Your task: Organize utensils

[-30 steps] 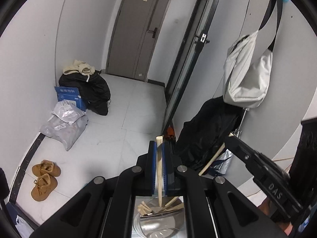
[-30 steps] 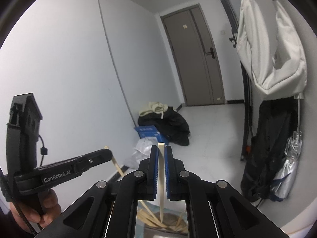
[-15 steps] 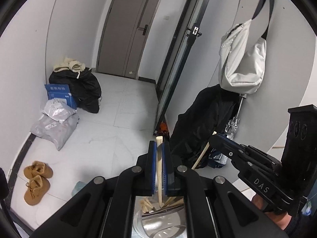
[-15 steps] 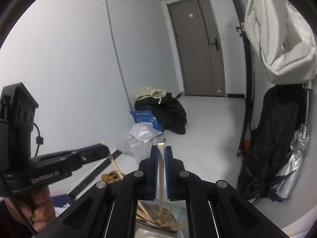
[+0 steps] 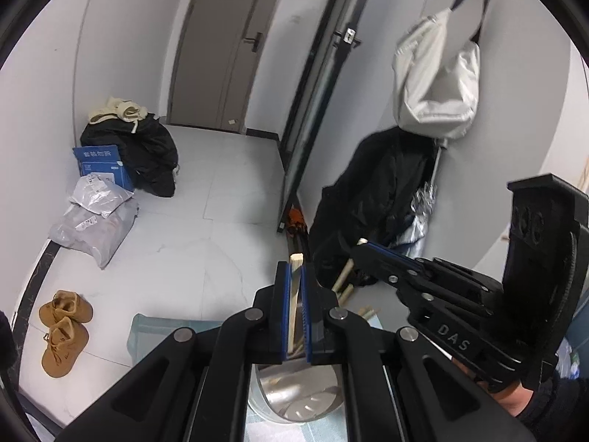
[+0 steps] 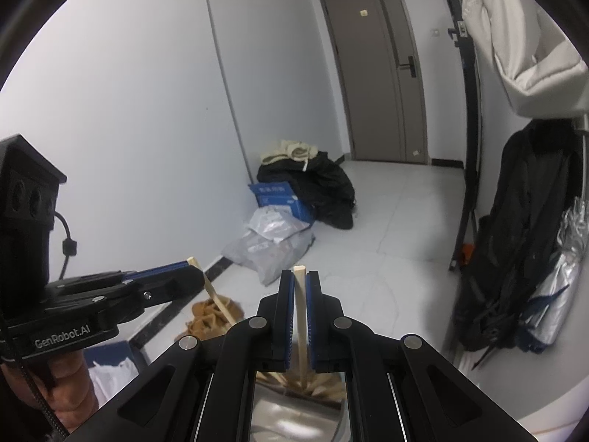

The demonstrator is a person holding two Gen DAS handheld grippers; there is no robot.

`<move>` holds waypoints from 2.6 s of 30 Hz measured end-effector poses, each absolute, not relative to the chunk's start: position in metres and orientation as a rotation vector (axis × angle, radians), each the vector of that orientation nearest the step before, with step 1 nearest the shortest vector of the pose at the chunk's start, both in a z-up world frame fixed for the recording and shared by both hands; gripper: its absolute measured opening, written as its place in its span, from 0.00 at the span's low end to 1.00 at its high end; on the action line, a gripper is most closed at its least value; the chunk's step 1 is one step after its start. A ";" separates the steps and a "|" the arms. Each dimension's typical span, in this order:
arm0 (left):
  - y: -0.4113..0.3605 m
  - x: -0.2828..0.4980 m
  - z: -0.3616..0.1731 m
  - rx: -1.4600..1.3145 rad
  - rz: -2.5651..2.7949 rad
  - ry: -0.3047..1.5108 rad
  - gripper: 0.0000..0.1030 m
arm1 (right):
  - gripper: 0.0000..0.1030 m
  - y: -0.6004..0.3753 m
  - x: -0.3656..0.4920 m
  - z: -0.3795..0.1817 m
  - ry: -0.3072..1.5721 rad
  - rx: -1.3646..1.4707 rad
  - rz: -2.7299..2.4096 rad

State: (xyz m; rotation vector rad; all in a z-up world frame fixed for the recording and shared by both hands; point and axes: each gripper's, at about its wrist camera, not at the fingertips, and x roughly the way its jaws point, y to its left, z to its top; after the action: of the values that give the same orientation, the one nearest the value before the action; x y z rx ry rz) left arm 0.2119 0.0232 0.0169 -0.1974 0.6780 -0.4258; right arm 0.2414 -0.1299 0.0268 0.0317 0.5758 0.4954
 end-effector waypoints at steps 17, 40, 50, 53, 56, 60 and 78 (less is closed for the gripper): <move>0.019 0.205 -0.019 -0.189 -0.436 0.799 0.03 | 0.09 -0.136 0.243 -0.024 0.769 0.107 0.525; 0.033 0.100 0.052 -0.129 -0.209 0.504 0.89 | 0.60 -0.186 0.116 0.022 0.586 0.160 0.392; 0.024 0.055 0.041 -0.086 -0.137 0.402 0.99 | 0.91 -0.195 0.047 0.017 0.414 0.113 0.303; 0.025 0.045 0.032 -0.097 -0.130 0.402 0.99 | 0.94 -0.194 0.035 0.008 0.383 0.097 0.282; 0.030 0.035 0.022 -0.121 -0.130 0.397 0.99 | 0.99 -0.195 0.019 -0.002 0.335 0.093 0.265; 0.034 0.025 0.006 -0.150 -0.118 0.386 0.99 | 1.00 -0.192 0.003 -0.016 0.277 0.075 0.252; 0.020 0.027 -0.041 -0.065 -0.084 0.402 0.99 | 1.00 -0.189 -0.008 -0.060 0.313 0.054 0.238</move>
State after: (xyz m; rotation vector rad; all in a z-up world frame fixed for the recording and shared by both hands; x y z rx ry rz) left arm 0.0267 0.0201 -0.0408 -0.0650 0.4023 -0.0838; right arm -0.0079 -0.1891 -0.0599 0.0544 0.3128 0.2382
